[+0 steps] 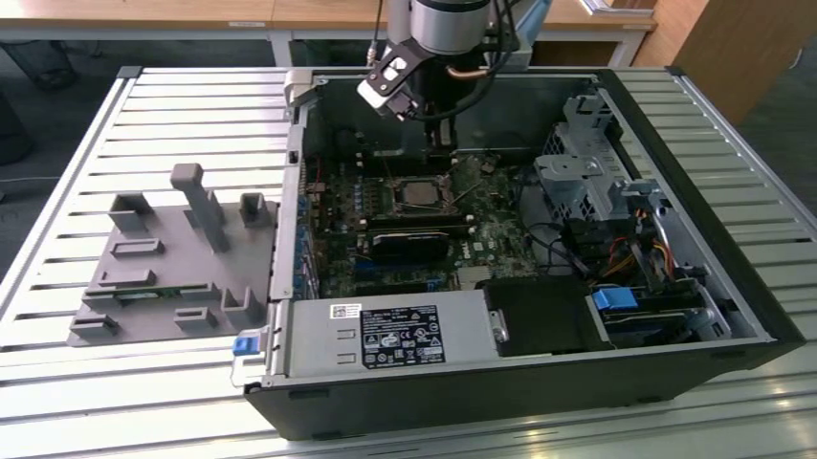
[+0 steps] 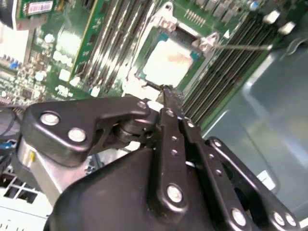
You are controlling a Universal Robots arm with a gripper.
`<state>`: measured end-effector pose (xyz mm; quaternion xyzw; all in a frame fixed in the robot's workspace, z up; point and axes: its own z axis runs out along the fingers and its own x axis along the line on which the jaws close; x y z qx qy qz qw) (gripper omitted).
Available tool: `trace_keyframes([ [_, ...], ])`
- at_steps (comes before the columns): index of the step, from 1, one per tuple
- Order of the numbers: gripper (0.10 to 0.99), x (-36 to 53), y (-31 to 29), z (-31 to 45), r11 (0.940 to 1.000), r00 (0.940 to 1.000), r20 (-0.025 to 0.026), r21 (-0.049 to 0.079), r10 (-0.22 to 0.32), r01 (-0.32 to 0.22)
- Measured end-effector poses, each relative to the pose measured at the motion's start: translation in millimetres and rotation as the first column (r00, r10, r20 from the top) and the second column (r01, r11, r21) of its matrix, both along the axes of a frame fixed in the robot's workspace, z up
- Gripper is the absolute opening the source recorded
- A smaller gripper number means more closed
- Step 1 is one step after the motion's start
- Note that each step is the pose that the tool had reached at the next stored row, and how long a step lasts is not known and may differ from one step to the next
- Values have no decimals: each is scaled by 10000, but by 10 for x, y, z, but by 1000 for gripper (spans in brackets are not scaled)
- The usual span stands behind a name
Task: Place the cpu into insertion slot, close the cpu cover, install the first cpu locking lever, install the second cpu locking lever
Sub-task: 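Close the cpu cover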
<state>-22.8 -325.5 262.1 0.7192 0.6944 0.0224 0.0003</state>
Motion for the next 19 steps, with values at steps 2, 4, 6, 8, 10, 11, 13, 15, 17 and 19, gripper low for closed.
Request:
trace_keyframes([
  [2, 106, 43, 0, -3, 10000, 10000, -1, -1, 1, -1],
  [4, 106, 81, 0, -4, 10000, 10000, -2, -2, 0, 0],
  [6, 106, 112, 0, -4, 10000, 10000, -2, -2, 0, 0],
  [8, 106, 122, 0, -4, 10000, 10000, -2, -1, 6, -6],
  [10, 106, 122, 0, 5, 10000, 10000, -3, -4, 18, -18],
  [11, 106, 122, 0, 10, 10000, 10000, -2, -2, 30, -30],
  [13, 106, 123, 0, 17, 10000, 10000, -1, 2, 68, -68],
  [15, 106, 129, 1, 17, 9999, 9999, 0, 8, 114, -114],
  [17, 106, 142, 0, 17, 9999, 9999, -1, 6, 135, -135],
  [19, 106, 146, 0, 17, 9999, 9999, -2, 3, 138, -138],
])
